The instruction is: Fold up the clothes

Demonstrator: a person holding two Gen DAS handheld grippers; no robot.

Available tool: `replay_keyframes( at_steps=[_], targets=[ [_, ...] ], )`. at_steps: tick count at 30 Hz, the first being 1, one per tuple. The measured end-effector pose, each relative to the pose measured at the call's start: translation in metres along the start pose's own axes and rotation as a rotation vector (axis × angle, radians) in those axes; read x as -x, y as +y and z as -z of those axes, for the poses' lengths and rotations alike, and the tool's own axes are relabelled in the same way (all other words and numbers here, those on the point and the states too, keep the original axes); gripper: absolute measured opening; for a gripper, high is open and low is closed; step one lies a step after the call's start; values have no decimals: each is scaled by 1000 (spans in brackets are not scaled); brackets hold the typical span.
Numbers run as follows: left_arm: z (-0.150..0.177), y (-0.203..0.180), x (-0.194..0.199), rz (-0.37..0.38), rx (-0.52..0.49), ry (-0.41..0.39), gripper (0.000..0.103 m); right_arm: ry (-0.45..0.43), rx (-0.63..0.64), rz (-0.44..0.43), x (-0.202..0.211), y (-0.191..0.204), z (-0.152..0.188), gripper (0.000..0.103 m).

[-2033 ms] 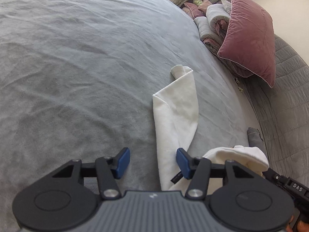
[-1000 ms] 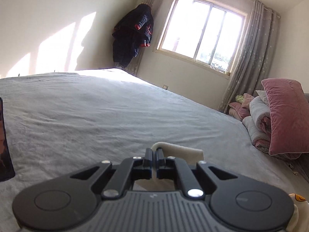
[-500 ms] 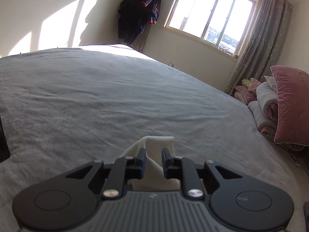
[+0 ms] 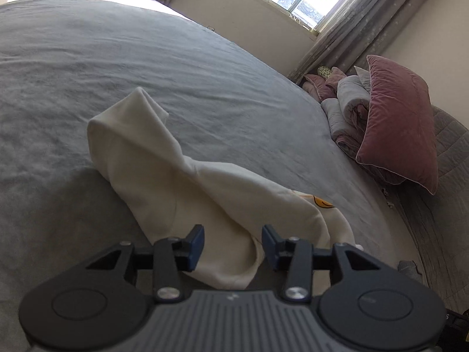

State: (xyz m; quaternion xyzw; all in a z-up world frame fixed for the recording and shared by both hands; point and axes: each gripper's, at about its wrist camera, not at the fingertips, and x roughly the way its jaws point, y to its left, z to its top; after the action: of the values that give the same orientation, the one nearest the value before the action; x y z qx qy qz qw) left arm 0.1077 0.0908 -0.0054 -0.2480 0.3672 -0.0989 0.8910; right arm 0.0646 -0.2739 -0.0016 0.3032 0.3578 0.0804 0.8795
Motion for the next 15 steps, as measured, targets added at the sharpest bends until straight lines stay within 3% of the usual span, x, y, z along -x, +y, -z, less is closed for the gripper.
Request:
replay_keyframes(
  at_steps=[2,4,9,15],
  targets=[
    [5,-5,-6,9,-13,27,45,49,-42,-89,3,3,5,45],
    [11,-8,-10,35,-24,60,48,69,-47,-100,6,7,10,45],
    [25,-18,-22,91,-58,132,51,48,11,138,3,1,15,45],
    [40,-28,-38,157,-91,186,48,144,30,186,-19,-9,28,45]
  ],
)
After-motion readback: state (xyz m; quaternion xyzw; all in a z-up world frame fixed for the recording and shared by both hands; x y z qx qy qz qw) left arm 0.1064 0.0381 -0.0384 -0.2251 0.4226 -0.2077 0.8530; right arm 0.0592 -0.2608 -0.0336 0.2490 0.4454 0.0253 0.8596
